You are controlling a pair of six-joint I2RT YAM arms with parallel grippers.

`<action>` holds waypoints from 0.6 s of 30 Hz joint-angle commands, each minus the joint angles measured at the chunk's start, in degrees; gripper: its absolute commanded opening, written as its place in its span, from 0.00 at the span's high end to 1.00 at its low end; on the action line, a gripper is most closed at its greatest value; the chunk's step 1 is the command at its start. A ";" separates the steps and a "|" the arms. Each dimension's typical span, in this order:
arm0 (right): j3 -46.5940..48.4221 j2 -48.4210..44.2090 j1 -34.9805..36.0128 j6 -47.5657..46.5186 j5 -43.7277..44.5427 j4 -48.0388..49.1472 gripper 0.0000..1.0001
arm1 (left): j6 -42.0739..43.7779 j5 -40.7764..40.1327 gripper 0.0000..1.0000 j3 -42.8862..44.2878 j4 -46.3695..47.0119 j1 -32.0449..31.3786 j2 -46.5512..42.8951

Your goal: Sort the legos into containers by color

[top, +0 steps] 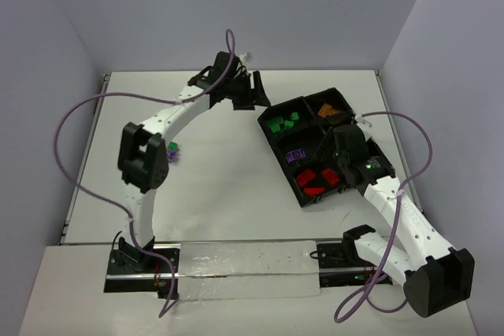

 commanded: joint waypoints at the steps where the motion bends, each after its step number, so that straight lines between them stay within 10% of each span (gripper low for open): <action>1: 3.07 1.23 0.21 -2.00 -0.85 3.43 0.22 | 10.86 -17.83 0.28 -9.01 -9.56 1.10 -14.23; 12: 3.91 4.51 0.82 -2.80 -3.55 6.46 0.22 | 8.41 -49.83 0.11 -37.45 -21.76 15.67 -31.92; 18: 4.65 5.23 0.92 -3.49 -4.12 6.64 0.22 | -2.36 -45.46 0.12 -44.04 -21.32 20.52 -35.19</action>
